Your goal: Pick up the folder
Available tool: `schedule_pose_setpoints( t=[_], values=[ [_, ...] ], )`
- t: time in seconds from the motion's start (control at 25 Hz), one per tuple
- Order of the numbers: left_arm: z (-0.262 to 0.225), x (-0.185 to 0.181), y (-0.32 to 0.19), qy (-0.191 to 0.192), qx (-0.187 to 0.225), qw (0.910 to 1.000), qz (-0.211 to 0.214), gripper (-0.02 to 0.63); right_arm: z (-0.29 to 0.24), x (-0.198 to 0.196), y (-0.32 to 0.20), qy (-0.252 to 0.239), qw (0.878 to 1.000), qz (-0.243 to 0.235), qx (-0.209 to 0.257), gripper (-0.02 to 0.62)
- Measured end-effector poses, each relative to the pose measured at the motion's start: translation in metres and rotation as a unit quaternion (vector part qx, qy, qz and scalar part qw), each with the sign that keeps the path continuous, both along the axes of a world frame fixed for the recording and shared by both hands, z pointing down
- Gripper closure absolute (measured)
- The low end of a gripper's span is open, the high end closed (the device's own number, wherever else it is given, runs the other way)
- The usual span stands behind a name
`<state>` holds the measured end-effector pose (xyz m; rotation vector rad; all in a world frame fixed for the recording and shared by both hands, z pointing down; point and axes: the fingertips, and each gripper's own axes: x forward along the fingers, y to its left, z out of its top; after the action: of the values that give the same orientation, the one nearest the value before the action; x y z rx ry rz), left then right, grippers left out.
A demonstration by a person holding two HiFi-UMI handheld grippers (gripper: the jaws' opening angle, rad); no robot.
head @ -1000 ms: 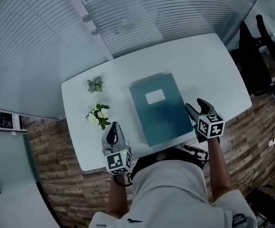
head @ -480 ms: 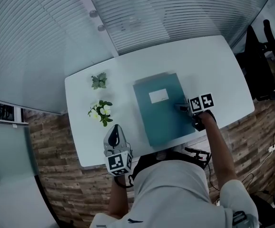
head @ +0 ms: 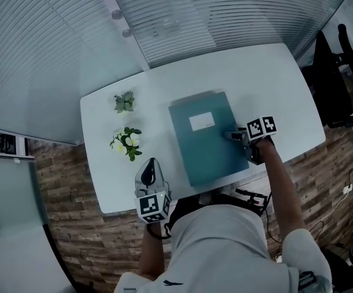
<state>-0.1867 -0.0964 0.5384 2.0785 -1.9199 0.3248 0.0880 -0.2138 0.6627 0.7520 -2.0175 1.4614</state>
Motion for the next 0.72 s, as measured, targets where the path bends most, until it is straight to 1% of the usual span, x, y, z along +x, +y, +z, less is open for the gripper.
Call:
schedule_pose_setpoints(
  t=[0.08,0.28,0.36,0.44,0.52,0.56,0.6,0.72],
  values=[
    [0.004,0.003,-0.002,0.010,-0.010,0.9998,0.012,0.600,0.000,0.000,0.000,-0.001,1.000,0.004,0.003,0.204],
    [0.017,0.016,-0.012,0.057,-0.041,0.9966,0.044,0.600,0.001,0.000,0.000,-0.002,1.000,0.005,0.004,0.206],
    [0.024,0.022,-0.018,0.085,-0.059,0.9933,0.052,0.600,0.000,0.001,0.000,-0.003,1.000,0.006,0.006,0.206],
    [0.032,0.030,-0.024,0.125,-0.084,0.9868,0.060,0.599,0.000,0.000,0.000,-0.003,1.000,0.006,0.006,0.206],
    [0.042,0.042,-0.028,0.173,-0.113,0.9754,0.076,0.499,0.001,0.000,0.000,-0.003,1.000,0.006,0.006,0.207],
    [0.046,0.049,-0.030,0.194,-0.128,0.9689,0.086,0.471,0.001,0.000,0.000,-0.003,1.000,0.006,0.006,0.207],
    [0.050,0.055,-0.032,0.210,-0.141,0.9630,0.095,0.421,0.000,0.000,0.000,-0.004,1.000,0.007,0.006,0.207],
    [0.059,0.072,-0.037,0.239,-0.173,0.9481,0.119,0.325,0.000,0.001,0.000,-0.005,1.000,0.007,0.008,0.207]
  ],
)
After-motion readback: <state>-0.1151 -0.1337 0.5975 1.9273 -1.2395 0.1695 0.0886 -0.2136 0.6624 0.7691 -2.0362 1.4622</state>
